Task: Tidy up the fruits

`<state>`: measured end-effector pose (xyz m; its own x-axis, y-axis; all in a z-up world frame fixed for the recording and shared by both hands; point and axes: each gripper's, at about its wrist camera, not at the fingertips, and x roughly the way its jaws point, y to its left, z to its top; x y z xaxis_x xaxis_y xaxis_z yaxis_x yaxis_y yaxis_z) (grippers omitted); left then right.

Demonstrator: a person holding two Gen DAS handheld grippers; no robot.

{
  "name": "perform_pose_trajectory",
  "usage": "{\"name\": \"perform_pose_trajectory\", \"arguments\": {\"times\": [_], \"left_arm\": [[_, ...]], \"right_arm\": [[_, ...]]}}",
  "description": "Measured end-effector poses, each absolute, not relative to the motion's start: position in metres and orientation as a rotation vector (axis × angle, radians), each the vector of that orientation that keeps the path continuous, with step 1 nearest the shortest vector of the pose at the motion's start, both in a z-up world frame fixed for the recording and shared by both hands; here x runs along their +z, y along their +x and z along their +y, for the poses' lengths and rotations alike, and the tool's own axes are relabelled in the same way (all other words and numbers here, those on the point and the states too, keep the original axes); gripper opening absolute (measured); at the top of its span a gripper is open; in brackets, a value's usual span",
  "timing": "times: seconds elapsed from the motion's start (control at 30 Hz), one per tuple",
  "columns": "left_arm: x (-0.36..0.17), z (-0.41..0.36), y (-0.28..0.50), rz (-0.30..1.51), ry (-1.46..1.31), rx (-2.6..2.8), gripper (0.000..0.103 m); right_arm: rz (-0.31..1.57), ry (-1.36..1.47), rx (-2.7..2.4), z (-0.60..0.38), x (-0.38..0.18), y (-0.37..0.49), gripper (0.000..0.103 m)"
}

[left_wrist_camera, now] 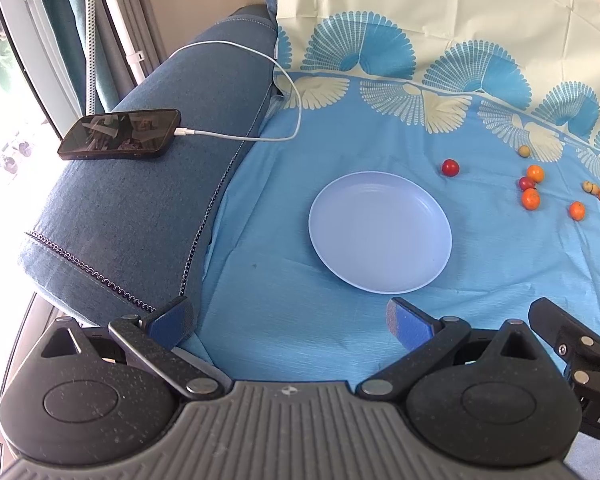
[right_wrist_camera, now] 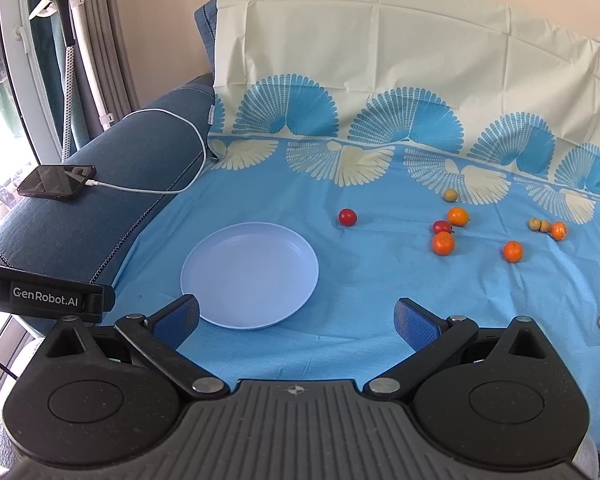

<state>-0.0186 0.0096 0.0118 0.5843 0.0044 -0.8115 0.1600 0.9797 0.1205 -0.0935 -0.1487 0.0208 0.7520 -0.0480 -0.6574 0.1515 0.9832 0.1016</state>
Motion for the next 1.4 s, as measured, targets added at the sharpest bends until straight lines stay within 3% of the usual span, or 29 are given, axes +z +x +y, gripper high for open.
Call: {"name": "perform_pose_trajectory", "arguments": {"times": [1.4], "left_arm": [[0.003, -0.004, -0.012, 0.948, 0.242, -0.119, 0.103]], "right_arm": [[0.734, 0.172, -0.107, -0.148, 0.014, -0.082, 0.103]]}}
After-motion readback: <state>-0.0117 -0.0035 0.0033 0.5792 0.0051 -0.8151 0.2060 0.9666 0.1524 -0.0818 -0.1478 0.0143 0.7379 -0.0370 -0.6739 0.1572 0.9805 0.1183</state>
